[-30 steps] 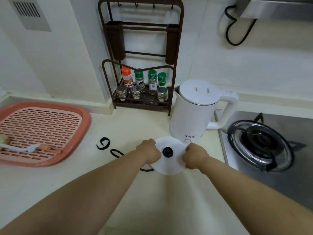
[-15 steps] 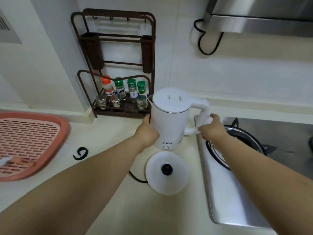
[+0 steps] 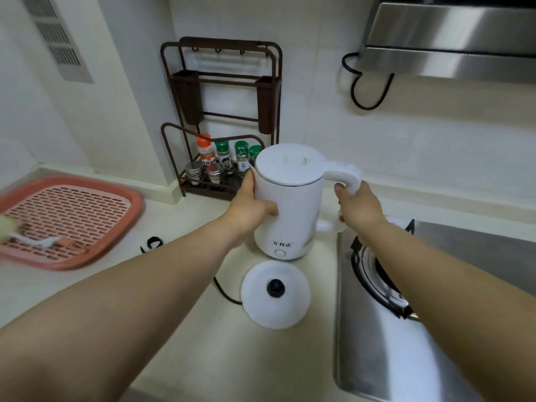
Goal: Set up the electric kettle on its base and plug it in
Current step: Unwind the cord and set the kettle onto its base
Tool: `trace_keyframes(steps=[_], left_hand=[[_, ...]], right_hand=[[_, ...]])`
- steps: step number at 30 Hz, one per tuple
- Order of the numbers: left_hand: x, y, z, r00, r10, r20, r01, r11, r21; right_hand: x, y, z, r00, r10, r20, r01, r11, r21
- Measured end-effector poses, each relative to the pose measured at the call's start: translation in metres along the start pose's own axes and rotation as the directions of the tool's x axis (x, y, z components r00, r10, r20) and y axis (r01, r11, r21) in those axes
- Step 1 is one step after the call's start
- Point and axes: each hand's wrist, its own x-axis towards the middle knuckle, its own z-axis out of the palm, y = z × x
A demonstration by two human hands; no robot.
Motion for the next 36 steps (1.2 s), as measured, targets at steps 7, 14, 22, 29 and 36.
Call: trace_keyframes(steps=[7, 14, 22, 29, 36], left_hand=[[-0.046, -0.002, -0.01, 0.999, -0.003, 0.052, 0.004, 1.0, -0.018], [-0.086, -0.02, -0.023, 0.99, -0.02, 0.142, 0.012, 0.999, 0.053], [-0.106, -0.049, -0.031, 0.984, -0.022, 0.18, 0.012, 0.998, 0.057], [-0.111, -0.059, -0.035, 0.976, -0.044, 0.214, 0.025, 0.996, 0.091], [-0.107, -0.064, -0.032, 0.968, -0.091, 0.233, 0.045, 0.98, 0.195]], right_hand=[[-0.054, -0.01, -0.007, 1.0, 0.005, -0.002, -0.005, 1.0, -0.014], [-0.11, 0.0, -0.004, 0.995, 0.094, -0.045, -0.095, 0.995, -0.015], [-0.145, 0.01, 0.009, 0.986, 0.139, -0.097, -0.128, 0.985, 0.113], [-0.148, 0.01, 0.011, 0.984, 0.172, -0.045, -0.157, 0.962, 0.224], [-0.145, 0.016, 0.009, 0.965, 0.262, 0.004, -0.257, 0.944, 0.207]])
